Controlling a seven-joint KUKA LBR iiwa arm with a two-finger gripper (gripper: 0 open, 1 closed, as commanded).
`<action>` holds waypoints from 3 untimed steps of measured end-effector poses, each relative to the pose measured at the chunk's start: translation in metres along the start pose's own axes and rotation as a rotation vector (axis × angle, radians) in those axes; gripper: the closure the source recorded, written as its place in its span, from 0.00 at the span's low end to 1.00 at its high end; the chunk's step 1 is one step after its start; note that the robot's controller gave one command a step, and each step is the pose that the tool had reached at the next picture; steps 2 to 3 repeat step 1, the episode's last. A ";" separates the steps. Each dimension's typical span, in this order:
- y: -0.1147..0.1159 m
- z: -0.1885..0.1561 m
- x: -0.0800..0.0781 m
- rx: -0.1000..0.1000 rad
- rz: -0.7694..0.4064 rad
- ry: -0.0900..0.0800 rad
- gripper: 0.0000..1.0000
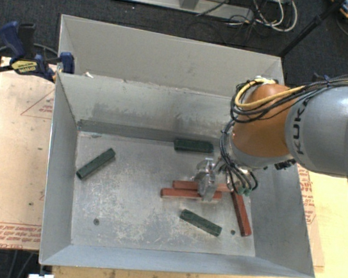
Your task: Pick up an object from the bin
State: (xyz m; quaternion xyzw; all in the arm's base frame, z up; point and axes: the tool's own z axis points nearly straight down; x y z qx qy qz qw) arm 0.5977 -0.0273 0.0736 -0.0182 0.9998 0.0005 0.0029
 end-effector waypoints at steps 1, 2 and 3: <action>0.024 -0.149 -0.022 0.001 -0.382 -0.005 1.00; 0.024 -0.149 -0.022 0.001 -0.382 -0.005 1.00; 0.024 -0.149 -0.022 0.001 -0.382 -0.005 1.00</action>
Offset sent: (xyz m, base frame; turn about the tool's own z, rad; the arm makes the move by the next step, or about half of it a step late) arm 0.0183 0.0228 0.1458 -0.3827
